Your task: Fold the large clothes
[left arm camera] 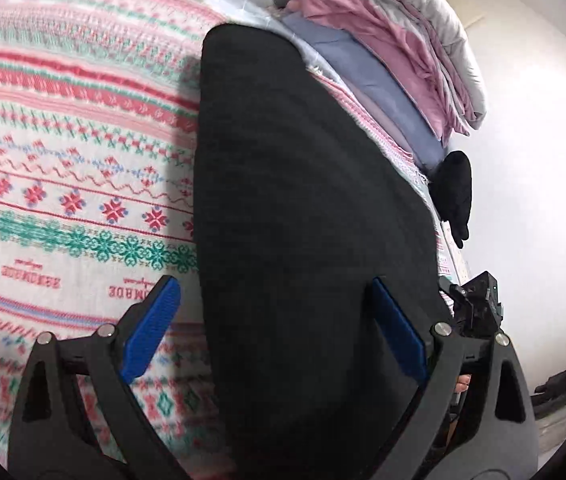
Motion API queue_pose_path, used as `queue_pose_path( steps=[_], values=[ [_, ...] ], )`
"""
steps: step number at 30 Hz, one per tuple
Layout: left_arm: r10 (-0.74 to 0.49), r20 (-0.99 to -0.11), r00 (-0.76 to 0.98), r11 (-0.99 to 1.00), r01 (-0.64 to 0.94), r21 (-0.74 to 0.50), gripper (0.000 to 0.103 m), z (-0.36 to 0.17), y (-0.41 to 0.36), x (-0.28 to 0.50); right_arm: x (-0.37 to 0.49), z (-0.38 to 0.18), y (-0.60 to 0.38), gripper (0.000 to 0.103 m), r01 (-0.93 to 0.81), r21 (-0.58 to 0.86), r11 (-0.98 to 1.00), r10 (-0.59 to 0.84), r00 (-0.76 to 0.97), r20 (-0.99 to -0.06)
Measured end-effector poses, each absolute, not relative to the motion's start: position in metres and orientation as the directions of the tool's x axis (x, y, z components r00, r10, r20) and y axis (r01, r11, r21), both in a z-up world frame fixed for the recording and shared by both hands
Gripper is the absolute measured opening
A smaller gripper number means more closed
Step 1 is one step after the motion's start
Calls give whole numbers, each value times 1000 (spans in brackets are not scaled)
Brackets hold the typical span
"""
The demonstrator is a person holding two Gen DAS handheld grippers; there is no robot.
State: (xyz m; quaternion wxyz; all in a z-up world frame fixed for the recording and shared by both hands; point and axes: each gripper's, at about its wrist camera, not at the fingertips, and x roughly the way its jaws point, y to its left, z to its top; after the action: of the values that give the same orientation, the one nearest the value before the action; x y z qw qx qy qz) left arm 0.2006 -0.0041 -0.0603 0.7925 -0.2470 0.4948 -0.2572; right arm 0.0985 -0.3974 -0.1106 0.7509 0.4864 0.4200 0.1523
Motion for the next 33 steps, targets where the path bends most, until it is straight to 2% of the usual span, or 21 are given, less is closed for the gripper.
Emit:
queue_pose_path(
  steps=[2, 4, 6, 7, 8, 9, 12, 14, 16, 24, 27, 29, 30, 33],
  values=[
    [-696, -623, 358, 701, 148, -698, 95, -69, -6, 206, 109, -110, -394, 84, 139, 861, 489, 659, 588, -469],
    [-731, -589, 346, 659, 134, -740, 94, -75, -7, 214, 121, -112, -386, 84, 117, 841, 528, 662, 563, -494],
    [-750, -567, 341, 633, 118, -765, 89, -79, -5, 219, 128, -109, -380, 82, 94, 824, 559, 651, 566, -506],
    [-755, -557, 345, 623, 114, -774, 86, -79, -3, 221, 131, -108, -375, 73, 81, 813, 576, 643, 569, -512],
    [-750, -557, 357, 629, 124, -767, 79, -74, -2, 219, 134, -108, -369, 64, 67, 807, 586, 641, 571, -513],
    [-742, -561, 367, 640, 139, -756, 71, -68, -3, 216, 135, -108, -366, 62, 56, 816, 575, 648, 577, -497],
    [-725, -555, 408, 663, 196, -722, 59, -42, 3, 208, 132, -96, -359, 53, -15, 834, 551, 665, 611, -428],
    [-705, -542, 459, 678, 210, -704, 59, -27, 14, 204, 136, -83, -347, 47, -53, 828, 559, 666, 622, -410],
    [-682, -530, 503, 691, 208, -692, 59, -12, 35, 201, 143, -70, -325, 46, -94, 811, 578, 673, 618, -407],
    [-590, -482, 647, 723, 158, -673, 59, 26, 174, 181, 185, -3, -166, 46, -325, 711, 623, 732, 563, -383],
    [-552, -471, 688, 734, 133, -666, 60, 27, 225, 175, 195, 3, -110, 46, -379, 686, 621, 750, 542, -379],
    [-521, -490, 699, 755, 109, -647, 63, 18, 252, 175, 206, -8, -82, 46, -380, 688, 618, 757, 526, -389],
    [-505, -510, 697, 767, 91, -636, 68, 10, 260, 177, 215, -19, -68, 46, -363, 695, 620, 756, 512, -407],
    [-423, -670, 610, 821, -56, -569, 73, -46, 277, 193, 234, -66, -48, 54, -268, 673, 689, 705, 464, -537]
  ],
)
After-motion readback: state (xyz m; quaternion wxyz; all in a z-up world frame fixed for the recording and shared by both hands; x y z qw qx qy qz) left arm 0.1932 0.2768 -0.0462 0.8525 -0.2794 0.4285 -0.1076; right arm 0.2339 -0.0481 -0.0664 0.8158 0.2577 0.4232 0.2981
